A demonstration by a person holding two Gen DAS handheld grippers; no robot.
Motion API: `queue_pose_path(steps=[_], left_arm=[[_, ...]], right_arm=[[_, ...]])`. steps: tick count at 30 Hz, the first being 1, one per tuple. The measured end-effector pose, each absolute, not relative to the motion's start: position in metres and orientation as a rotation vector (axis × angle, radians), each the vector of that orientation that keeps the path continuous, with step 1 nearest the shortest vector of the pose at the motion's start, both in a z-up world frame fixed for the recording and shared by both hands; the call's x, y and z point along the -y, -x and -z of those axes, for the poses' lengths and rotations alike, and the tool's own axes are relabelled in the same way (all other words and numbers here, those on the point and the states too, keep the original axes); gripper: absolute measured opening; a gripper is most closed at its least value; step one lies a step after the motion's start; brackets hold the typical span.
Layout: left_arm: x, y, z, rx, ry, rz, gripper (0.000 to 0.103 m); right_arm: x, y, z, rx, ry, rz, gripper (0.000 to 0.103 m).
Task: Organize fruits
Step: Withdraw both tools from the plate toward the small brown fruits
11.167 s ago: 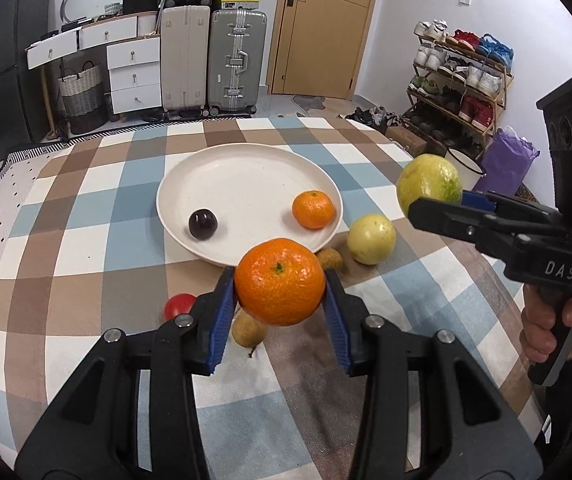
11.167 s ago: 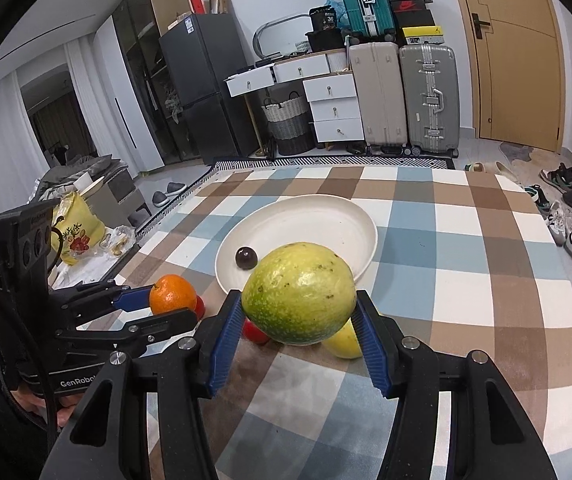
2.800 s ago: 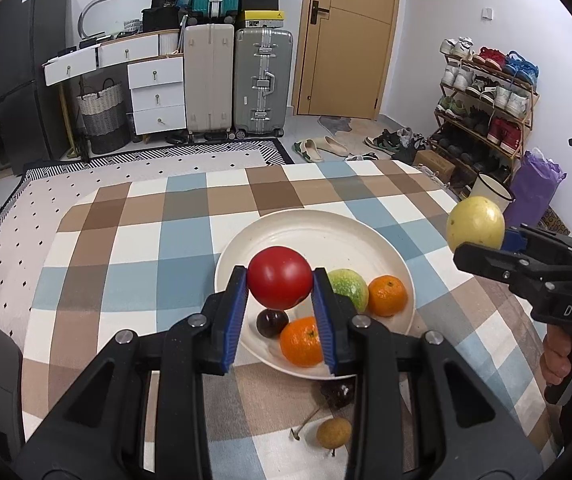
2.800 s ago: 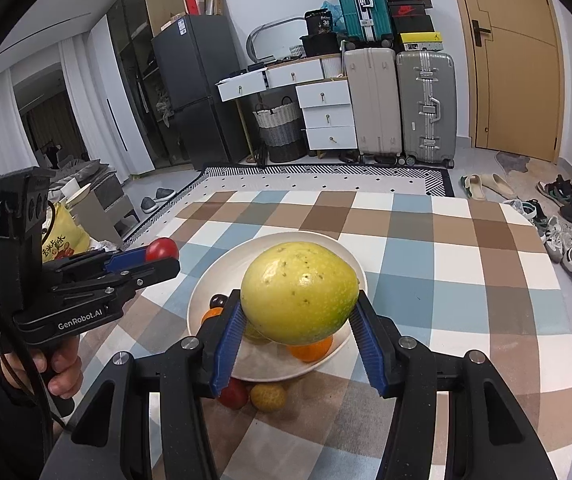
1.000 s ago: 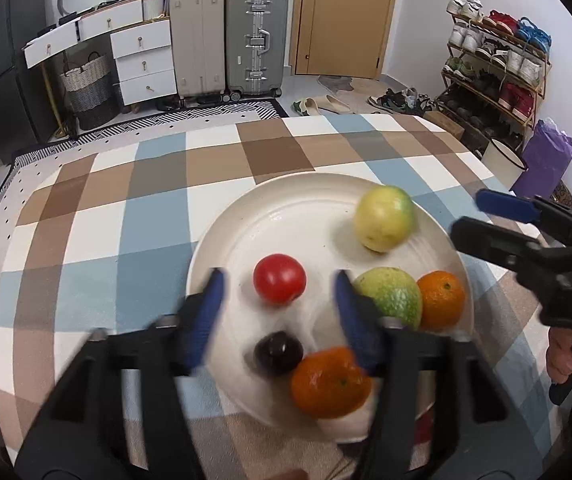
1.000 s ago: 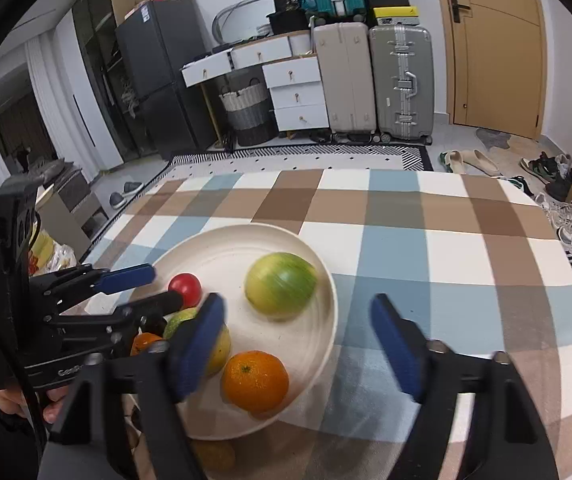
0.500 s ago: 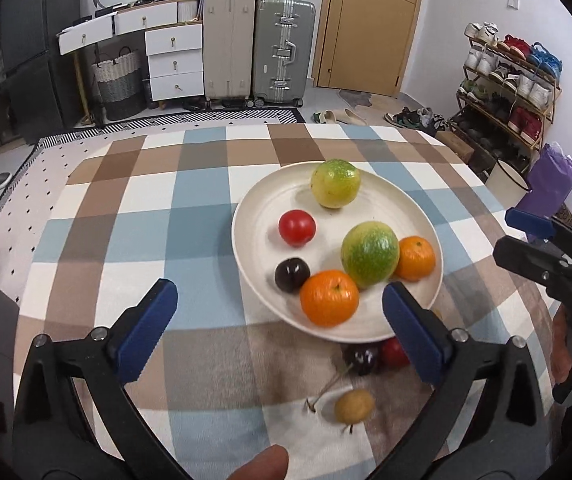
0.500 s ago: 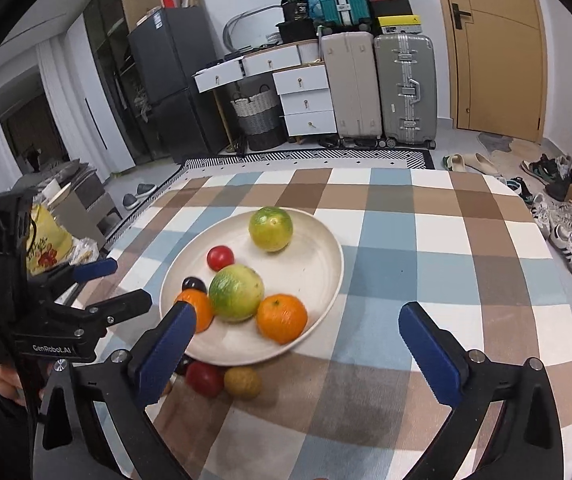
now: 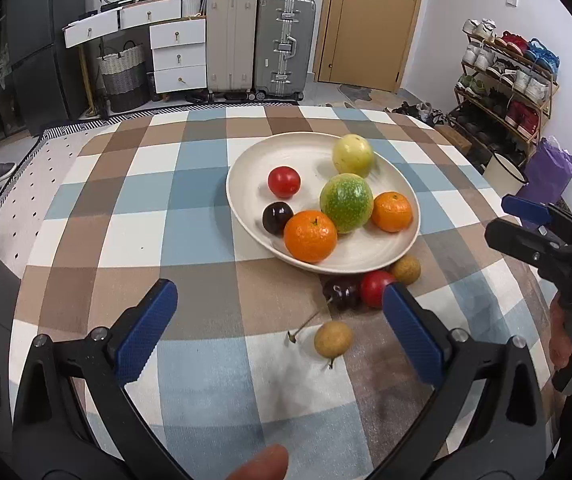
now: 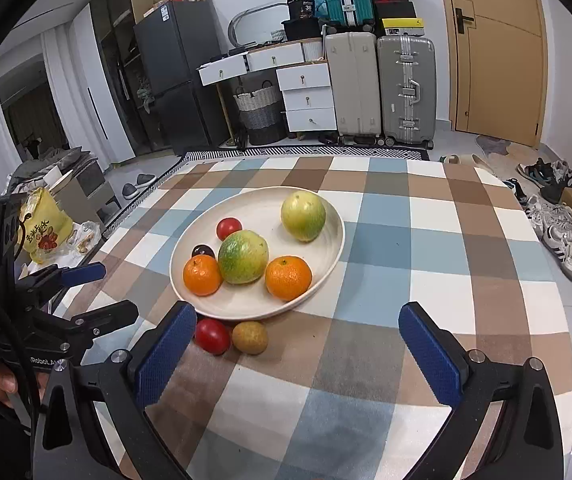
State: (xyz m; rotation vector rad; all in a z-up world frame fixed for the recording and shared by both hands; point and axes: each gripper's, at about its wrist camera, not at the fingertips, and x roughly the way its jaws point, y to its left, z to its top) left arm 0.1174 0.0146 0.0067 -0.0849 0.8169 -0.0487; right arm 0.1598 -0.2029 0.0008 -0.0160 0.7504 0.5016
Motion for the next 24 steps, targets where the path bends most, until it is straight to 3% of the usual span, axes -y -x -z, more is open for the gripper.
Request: queue_pose_path(steps=[24], left_arm=[[0.004,-0.114,0.039,-0.909,0.075,0.053,0.102]], right_arm=[[0.206,-0.156,0.027,-0.817,0.030,-0.491,0.103]])
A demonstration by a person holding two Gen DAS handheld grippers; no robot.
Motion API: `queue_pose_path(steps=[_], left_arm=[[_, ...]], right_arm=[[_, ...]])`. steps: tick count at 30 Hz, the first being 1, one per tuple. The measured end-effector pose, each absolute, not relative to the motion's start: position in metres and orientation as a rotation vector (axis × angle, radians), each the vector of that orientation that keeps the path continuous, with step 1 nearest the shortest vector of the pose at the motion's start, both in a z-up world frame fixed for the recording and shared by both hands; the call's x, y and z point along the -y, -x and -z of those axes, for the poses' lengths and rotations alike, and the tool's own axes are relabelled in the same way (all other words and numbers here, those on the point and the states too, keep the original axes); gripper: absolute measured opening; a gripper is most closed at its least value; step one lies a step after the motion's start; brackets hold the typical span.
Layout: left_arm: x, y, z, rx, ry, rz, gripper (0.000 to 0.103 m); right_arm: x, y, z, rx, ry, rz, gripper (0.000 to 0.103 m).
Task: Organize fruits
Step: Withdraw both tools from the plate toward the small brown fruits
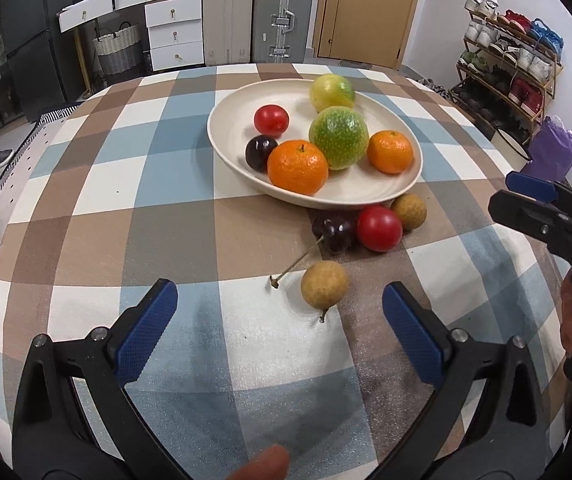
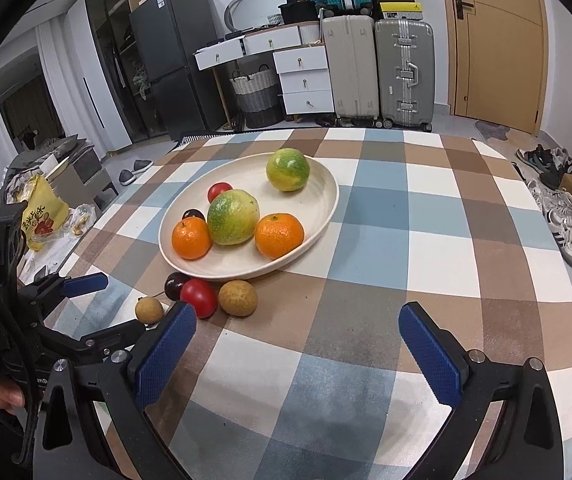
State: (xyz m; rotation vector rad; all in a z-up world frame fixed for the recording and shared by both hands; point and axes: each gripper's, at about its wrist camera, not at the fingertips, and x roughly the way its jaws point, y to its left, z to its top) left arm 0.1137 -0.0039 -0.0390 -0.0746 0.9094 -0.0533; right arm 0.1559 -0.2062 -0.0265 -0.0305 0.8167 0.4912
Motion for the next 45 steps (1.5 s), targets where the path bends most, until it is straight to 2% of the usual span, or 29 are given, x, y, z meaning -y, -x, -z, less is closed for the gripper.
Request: queue_pose_path(steps=[26,45], left_arm=[[0.005,-0.128,0.053,-0.949,0.060,0.014,0.102],[0.005,-0.127,0.057,-0.960,0.060,0.002,0.102]], right_arm=[[0.174,-0.186,0.070,-0.947,0.088,-0.484,0.103],[0.151,-0.196,0.079,-0.935,0.239,-0.437,0.103]])
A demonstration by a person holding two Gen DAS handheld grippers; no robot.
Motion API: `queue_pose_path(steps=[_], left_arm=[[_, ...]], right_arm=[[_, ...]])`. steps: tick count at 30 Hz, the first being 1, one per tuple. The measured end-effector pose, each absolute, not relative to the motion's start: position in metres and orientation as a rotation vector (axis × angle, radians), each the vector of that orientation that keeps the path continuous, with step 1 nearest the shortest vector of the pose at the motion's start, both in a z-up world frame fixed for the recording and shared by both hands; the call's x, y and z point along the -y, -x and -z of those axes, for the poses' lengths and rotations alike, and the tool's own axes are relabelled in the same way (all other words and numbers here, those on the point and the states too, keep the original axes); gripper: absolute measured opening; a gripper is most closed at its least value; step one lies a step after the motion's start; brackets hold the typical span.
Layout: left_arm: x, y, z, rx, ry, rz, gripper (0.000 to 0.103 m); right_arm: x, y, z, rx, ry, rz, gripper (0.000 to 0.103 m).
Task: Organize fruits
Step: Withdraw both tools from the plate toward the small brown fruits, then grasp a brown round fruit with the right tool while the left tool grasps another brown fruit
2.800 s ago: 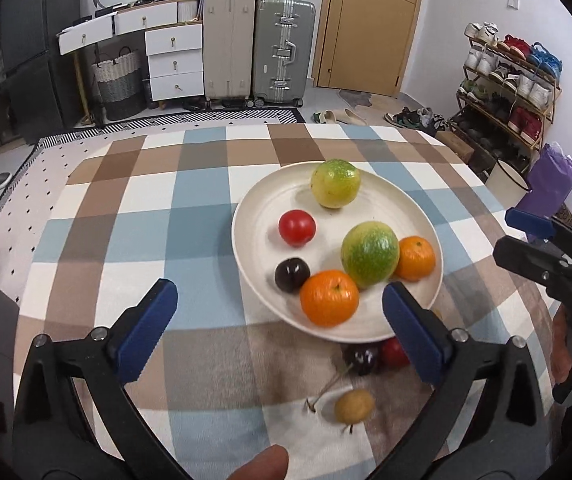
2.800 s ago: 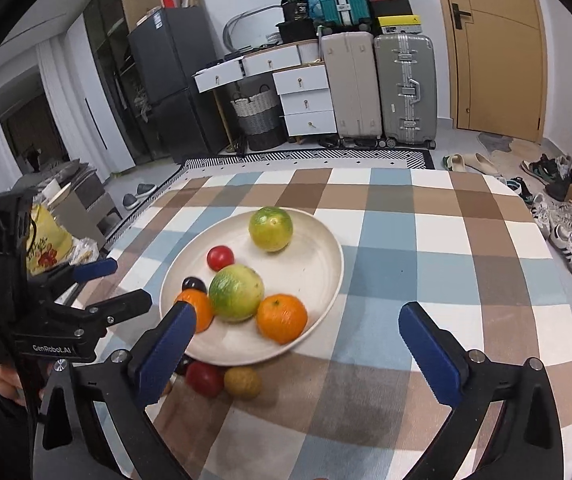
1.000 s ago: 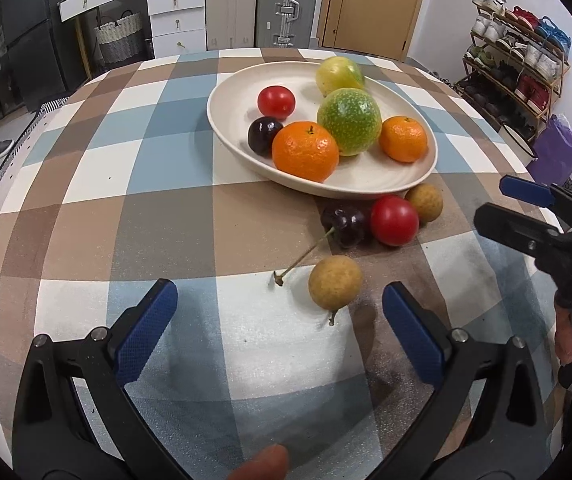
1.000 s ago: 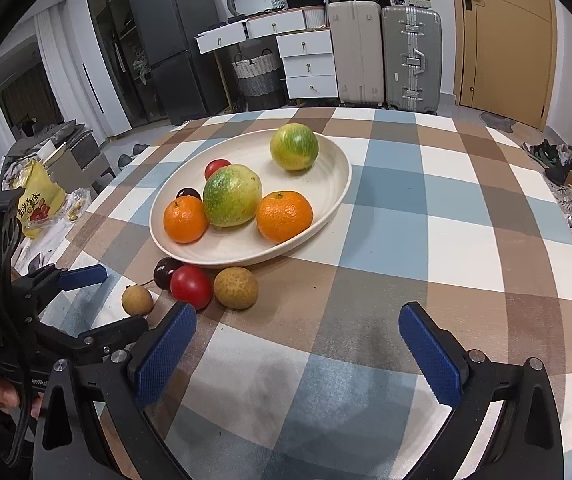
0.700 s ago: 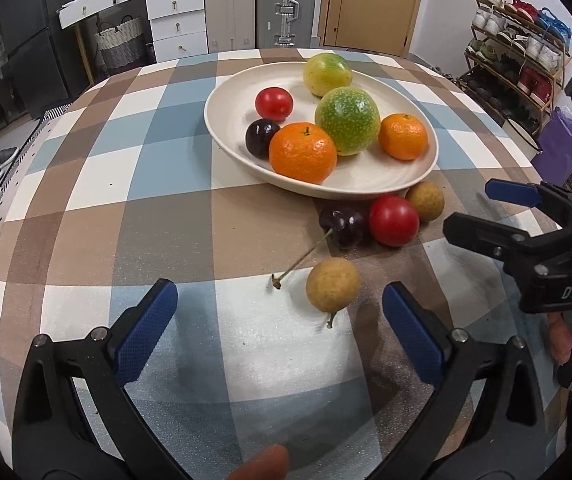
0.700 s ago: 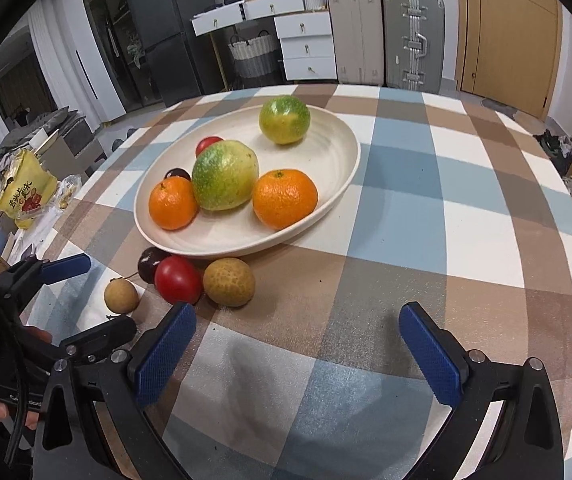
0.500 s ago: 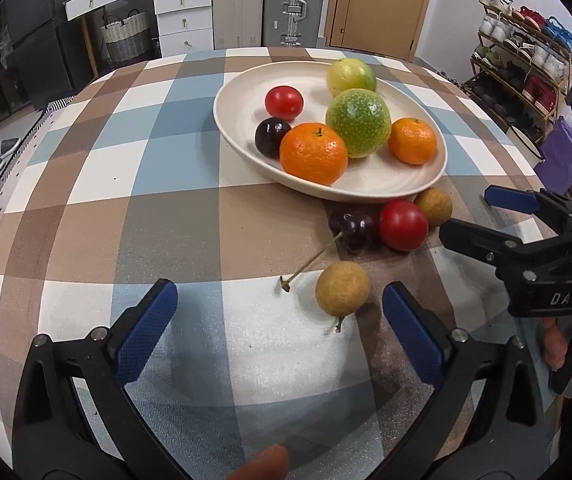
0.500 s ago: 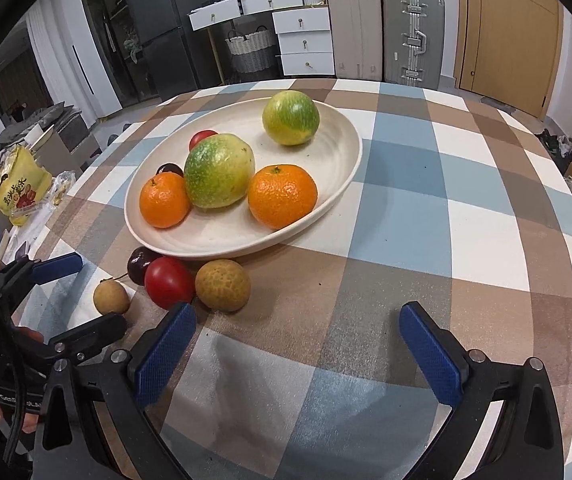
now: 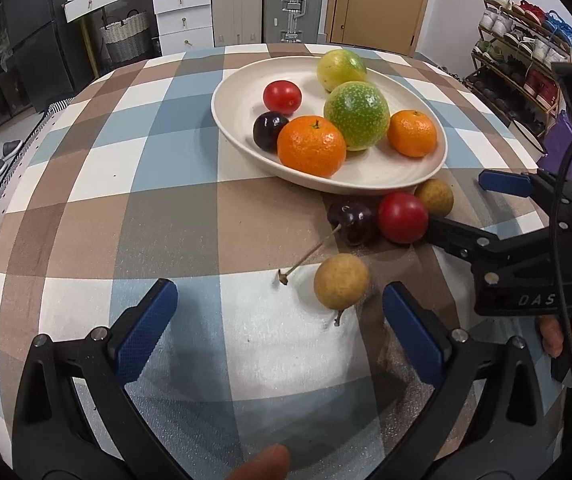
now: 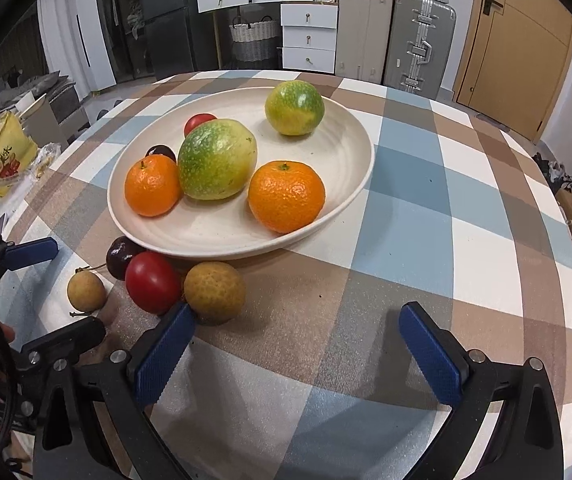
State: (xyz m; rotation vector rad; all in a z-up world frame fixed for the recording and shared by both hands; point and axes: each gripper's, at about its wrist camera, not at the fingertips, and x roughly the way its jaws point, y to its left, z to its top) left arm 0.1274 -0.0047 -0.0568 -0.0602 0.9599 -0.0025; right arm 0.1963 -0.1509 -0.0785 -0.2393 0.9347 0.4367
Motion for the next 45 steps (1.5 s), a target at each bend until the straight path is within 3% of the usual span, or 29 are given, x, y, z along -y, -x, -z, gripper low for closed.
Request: queue_pose_path(steps=[10,15,19,21,25,30,38,45], left_arm=[[-0.002,-0.120,0.057,-0.962,0.063,-0.028,0.101],[0.000,-0.118,0.055,-0.967,0.043,-0.011,0.090],[0.004,-0.113,0.052,-0.966,0.020,0.021,0.076],[0.006,-0.111,0.051,-0.963,0.020,0.047,0.070],[0.006,-0.106,0.048,-0.958,0.038,0.078,0.065],[0.005,-0.102,0.043,-0.945,0.062,0.090,0.062],[0.015,-0.100,0.038,-0.933,0.075,0.174,0.037],[0.019,-0.111,0.045,-0.949,0.084,0.178,0.032]], right_arm=[[0.147,-0.197,0.077,-0.930,0.239,-0.446,0.098],[0.144,-0.188,0.073,-0.901,0.248,-0.482,0.075],[0.140,-0.179,0.072,-0.889,0.255,-0.512,0.062],[0.138,-0.176,0.070,-0.881,0.258,-0.526,0.043],[0.138,-0.172,0.069,-0.880,0.256,-0.539,0.029],[0.150,-0.168,0.067,-0.884,0.223,-0.536,0.028],[0.167,-0.158,0.059,-0.877,0.179,-0.519,0.028],[0.175,-0.154,0.058,-0.878,0.172,-0.508,0.028]])
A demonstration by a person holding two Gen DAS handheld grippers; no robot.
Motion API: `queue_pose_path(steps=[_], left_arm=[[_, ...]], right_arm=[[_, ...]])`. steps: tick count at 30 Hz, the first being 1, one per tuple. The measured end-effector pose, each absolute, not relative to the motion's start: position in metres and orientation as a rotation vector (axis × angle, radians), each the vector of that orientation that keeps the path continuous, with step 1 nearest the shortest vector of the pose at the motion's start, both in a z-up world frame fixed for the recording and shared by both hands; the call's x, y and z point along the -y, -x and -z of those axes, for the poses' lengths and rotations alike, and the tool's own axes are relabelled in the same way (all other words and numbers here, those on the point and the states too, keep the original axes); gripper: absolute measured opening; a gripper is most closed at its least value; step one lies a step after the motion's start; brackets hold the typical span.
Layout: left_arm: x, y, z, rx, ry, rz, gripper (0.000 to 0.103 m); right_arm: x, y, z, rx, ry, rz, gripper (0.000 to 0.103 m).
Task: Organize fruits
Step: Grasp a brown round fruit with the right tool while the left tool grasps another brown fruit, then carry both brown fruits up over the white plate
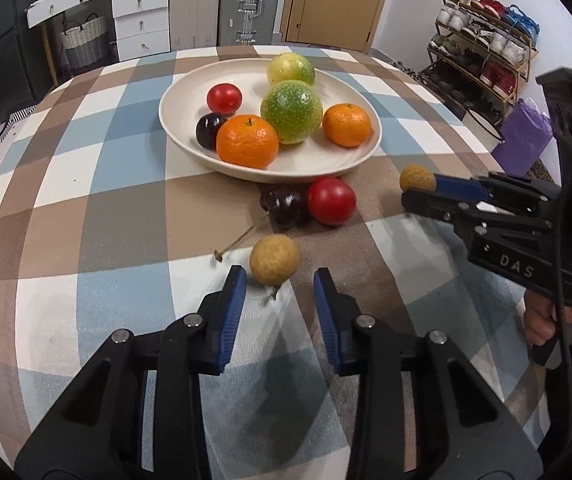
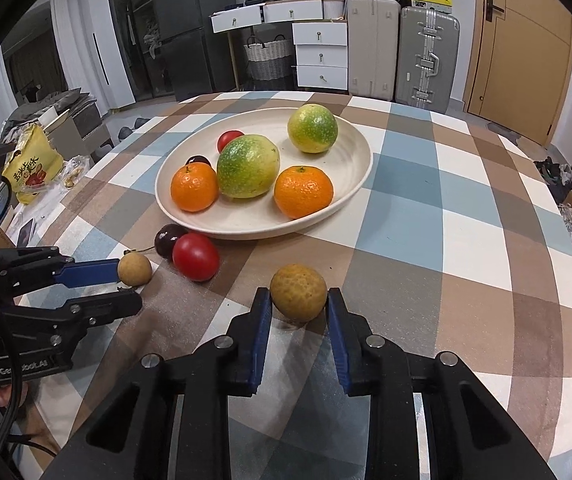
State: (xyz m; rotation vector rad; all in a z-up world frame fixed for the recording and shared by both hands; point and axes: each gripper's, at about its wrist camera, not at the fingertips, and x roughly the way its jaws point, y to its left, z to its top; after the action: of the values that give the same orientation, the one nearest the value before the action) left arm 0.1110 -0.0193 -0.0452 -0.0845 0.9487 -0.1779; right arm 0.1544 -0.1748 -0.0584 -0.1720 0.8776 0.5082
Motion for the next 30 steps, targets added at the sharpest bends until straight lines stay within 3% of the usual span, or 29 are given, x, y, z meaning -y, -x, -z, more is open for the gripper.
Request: queue_pose_path(steps=[3,5,30], left_arm=[[0.021,-0.116,0.045,-0.947,0.084,0.180,0.032],[0.023,-0.118,0.045,-0.946,0.078,0.179,0.024],[0.011,-0.112,0.002,-0.821,0.098,0.176,0.024]], right_arm=[[0.177,-0.153,0.058,-0.878,0.173,-0.506,0.028],[0.178,-0.153,0.058,-0.874,0.174,-0.503,0.028],[0.185,-0.144,0.023,-0.807,0.141,-0.507,0.028]])
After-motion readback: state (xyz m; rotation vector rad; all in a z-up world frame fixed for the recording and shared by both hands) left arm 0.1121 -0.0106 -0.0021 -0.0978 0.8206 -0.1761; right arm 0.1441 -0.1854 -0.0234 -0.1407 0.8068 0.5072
